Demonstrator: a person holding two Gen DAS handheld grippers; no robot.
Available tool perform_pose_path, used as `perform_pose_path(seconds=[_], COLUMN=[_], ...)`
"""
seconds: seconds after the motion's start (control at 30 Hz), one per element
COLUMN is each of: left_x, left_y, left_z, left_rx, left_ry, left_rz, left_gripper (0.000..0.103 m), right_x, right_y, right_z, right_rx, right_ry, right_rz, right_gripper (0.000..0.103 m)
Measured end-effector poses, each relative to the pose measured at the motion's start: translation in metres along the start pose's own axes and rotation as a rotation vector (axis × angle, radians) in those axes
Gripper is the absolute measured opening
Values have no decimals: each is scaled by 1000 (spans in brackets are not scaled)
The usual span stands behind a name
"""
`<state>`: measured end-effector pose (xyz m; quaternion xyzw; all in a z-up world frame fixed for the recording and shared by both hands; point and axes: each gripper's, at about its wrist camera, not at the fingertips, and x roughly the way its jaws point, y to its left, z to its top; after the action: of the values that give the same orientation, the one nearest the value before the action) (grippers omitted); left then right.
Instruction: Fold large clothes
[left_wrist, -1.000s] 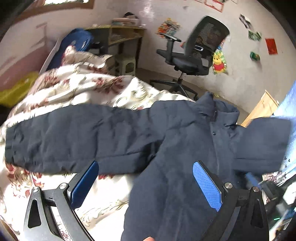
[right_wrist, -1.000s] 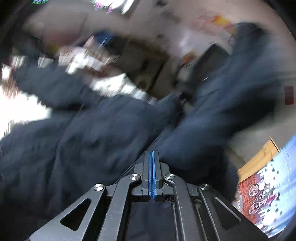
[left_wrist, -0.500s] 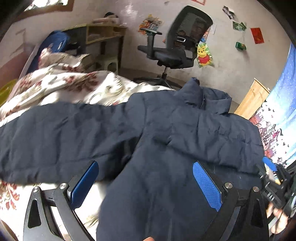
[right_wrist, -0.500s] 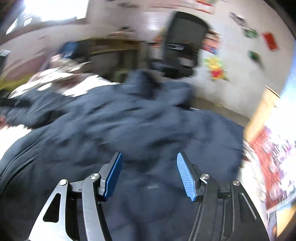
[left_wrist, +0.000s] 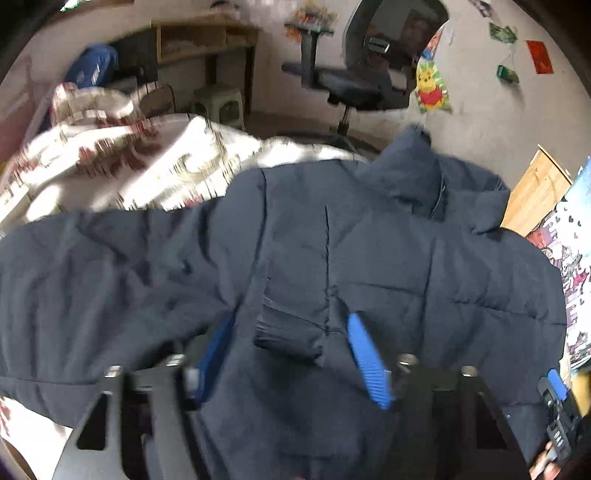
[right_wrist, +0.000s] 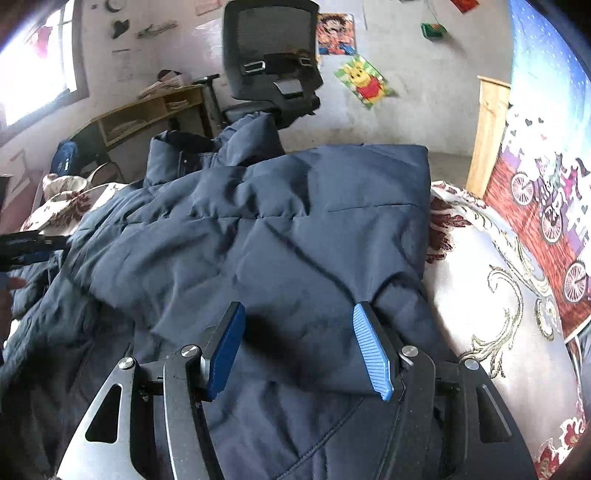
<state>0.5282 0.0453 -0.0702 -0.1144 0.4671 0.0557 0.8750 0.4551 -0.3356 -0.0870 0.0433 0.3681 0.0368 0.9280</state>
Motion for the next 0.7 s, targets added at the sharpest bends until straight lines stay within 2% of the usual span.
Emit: perform_pose_path(seconds=[0.03, 0.13, 0.17, 0.2, 0.37, 0.6, 0.7], left_x=[4, 5, 2, -2, -18, -50, -57], left_y=[1, 1, 0, -4, -3, 10, 18], left_z=[-1, -4, -5, -7, -8, -29, -44], left_rx=[-22, -47, -40, -13, 22, 21, 38], left_ry=[15, 1, -13, -40, -56, -31, -4], left_rz=[-7, 9, 19, 72, 90, 65, 79], left_gripper=[49, 42, 23, 6, 6, 5, 5], right_x=[-3, -4, -8, -9, -21, -26, -25], right_y=[0, 2, 4, 5, 14, 24, 33], right_z=[-1, -2, 0, 4, 23, 30, 33], right_rx=[1, 2, 0, -3, -12, -10, -49], right_ry=[-3, -21, -34, -49, -130, -144, -145], right_rz=[4, 17, 19, 24, 47, 83, 50], right_gripper=[56, 56, 56, 56, 56, 56, 56])
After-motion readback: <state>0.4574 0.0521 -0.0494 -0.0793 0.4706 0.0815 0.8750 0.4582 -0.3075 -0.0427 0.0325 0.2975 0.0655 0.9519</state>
